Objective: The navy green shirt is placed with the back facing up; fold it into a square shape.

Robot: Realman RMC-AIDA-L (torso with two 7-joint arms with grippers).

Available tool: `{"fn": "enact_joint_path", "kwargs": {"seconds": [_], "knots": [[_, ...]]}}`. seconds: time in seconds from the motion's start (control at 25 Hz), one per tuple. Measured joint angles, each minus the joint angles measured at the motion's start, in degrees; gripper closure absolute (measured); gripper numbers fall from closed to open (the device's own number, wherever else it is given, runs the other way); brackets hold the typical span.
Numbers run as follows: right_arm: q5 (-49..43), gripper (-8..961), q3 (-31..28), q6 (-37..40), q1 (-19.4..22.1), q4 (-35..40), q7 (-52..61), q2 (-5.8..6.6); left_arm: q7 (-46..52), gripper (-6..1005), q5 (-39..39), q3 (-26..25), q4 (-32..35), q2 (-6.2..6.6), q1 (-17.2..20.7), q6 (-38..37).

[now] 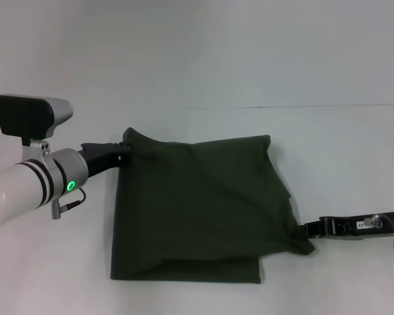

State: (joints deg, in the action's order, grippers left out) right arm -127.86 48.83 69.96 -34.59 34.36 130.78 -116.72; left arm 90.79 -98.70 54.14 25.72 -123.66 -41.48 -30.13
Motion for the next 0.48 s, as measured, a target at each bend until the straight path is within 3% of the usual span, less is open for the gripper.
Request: {"fn": "enact_joint_path", "kwargs": {"seconds": [0.12, 0.48], "knots": [[0.0, 851, 0.1, 0.1, -0.1, 0.0, 0.0, 0.06, 0.0, 992, 0.0, 0.0, 0.1, 0.0, 0.0, 0.1], [-0.2, 605, 0.4, 0.8, 0.0, -0.1, 0.0, 0.09, 0.0, 992, 0.0, 0.0, 0.4, -0.06, 0.0, 0.1]]}}
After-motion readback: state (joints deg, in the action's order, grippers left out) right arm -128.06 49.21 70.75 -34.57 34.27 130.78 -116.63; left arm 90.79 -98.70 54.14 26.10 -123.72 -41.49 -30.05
